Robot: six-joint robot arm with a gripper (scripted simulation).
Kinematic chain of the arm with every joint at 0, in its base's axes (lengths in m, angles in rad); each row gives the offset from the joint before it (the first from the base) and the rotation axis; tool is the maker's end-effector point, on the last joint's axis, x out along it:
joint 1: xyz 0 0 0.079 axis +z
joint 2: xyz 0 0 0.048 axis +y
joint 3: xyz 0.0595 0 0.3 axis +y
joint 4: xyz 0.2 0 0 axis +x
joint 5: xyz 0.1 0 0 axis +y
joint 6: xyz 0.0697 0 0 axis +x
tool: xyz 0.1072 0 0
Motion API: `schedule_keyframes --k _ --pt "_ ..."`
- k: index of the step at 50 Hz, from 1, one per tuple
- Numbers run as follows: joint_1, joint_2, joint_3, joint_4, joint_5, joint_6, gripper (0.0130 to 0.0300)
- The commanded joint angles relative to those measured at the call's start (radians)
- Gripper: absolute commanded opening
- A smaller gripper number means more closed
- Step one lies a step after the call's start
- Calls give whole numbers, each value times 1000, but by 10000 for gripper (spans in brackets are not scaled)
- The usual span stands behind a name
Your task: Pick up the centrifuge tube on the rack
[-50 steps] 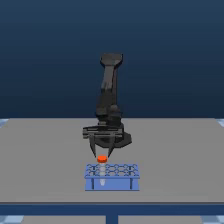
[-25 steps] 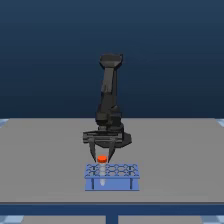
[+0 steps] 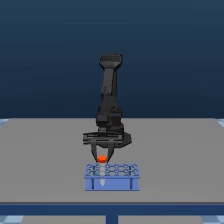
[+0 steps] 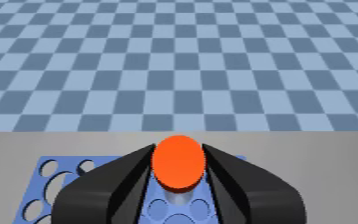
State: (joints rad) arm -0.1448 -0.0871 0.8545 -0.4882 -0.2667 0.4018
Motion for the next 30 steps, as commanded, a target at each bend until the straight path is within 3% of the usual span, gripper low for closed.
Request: schedule_keyframes --k 1,30 --pt "0 0 0 0 -3 -2 130" --pt "0 -5 -2 -14 5 13 130"
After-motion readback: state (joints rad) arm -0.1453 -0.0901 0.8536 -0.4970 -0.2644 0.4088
